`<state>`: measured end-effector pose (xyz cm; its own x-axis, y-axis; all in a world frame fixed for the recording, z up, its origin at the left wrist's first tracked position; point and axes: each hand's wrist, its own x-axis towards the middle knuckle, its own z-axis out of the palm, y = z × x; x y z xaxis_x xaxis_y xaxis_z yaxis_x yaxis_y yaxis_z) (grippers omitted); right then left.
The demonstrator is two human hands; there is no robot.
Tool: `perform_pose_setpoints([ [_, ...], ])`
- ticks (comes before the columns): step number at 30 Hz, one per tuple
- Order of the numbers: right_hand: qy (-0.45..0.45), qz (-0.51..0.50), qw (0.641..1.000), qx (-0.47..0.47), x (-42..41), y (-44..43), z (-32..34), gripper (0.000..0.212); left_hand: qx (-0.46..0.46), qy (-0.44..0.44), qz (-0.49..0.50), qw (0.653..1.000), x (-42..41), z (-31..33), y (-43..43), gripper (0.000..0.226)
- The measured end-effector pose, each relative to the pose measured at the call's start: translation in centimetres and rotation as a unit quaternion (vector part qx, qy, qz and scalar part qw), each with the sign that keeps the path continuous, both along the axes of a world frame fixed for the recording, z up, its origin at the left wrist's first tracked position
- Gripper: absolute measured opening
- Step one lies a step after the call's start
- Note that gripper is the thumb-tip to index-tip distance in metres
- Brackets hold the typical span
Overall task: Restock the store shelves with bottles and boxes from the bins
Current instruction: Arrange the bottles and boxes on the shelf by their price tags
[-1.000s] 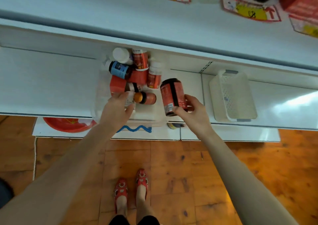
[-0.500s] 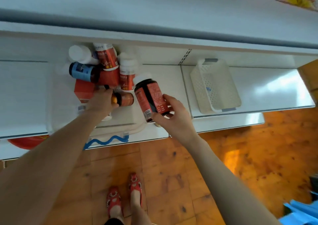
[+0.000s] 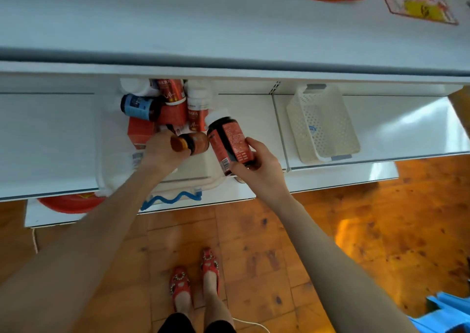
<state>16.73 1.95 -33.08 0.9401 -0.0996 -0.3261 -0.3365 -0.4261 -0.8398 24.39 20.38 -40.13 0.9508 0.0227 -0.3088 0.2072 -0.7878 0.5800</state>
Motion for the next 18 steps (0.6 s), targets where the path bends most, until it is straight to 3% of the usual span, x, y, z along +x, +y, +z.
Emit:
perform_pose_setpoints([
  [4,-0.008,-0.016,0.999,0.028,-1.9,0.4,1.5,0.044,-0.094,-0.024,0.085,0.992,-4.1,5.7,0.7,0.023],
  [8,0.019,-0.019,0.992,0.121,-4.6,0.8,5.0,0.04,-0.181,-0.023,0.173,0.968,-8.7,10.8,1.4,0.03],
  [18,0.067,-0.015,0.938,0.341,-8.5,1.8,15.0,0.083,-0.321,-0.115,0.201,0.918,-16.7,22.8,4.5,0.026],
])
